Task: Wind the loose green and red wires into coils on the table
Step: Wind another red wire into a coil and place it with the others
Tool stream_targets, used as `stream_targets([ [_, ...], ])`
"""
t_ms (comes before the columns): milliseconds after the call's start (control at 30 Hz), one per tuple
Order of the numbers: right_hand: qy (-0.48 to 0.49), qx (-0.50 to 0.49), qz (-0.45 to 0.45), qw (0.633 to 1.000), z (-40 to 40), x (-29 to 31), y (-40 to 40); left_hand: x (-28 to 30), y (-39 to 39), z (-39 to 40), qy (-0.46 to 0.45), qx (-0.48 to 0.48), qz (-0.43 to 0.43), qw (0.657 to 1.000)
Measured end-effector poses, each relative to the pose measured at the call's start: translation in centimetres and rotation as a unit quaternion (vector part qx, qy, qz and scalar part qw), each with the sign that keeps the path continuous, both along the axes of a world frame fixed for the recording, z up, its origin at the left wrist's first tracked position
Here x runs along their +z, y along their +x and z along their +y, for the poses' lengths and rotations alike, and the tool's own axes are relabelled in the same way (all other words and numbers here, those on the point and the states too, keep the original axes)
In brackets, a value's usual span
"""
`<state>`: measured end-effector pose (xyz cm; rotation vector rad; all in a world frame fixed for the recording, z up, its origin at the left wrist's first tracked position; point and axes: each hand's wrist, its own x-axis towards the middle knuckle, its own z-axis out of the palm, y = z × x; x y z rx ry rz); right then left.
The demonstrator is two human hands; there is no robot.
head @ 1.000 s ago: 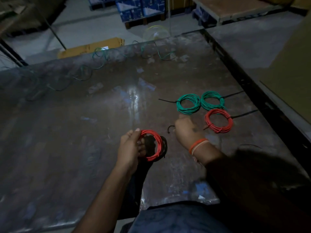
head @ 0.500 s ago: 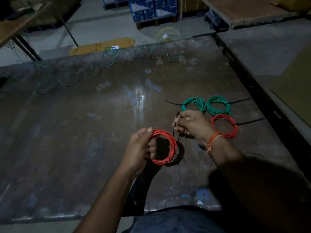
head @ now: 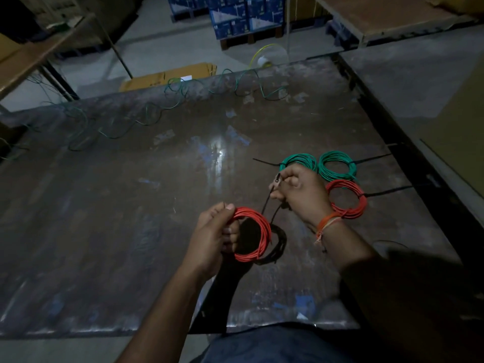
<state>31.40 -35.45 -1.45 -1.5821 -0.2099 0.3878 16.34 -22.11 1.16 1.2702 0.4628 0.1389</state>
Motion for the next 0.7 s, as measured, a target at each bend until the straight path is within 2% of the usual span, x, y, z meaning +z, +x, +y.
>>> stream_targets([
  [133,0.038,0.101,0.109,0.988,0.7,0.3,-1.1,0.0,0.0,0.0,0.037,0.003,0.019,0.999],
  [267,0.041,0.121,0.183,0.975,1.8,-0.1,-2.2,-0.7,0.2,0.2,0.128,0.019,0.055,0.99],
  [433,-0.012,0.1,0.158,0.982,3.1,0.0,-3.8,-1.3,0.3,-0.1,0.107,0.063,0.041,0.991],
  [567,-0.013,0.085,0.132,0.987,4.0,-0.2,-4.7,-0.6,0.2,0.3,0.105,0.073,0.03,0.991],
  [700,0.002,0.076,0.112,0.991,4.9,-0.2,-5.2,0.0,0.4,1.3,0.011,0.081,0.04,0.996],
])
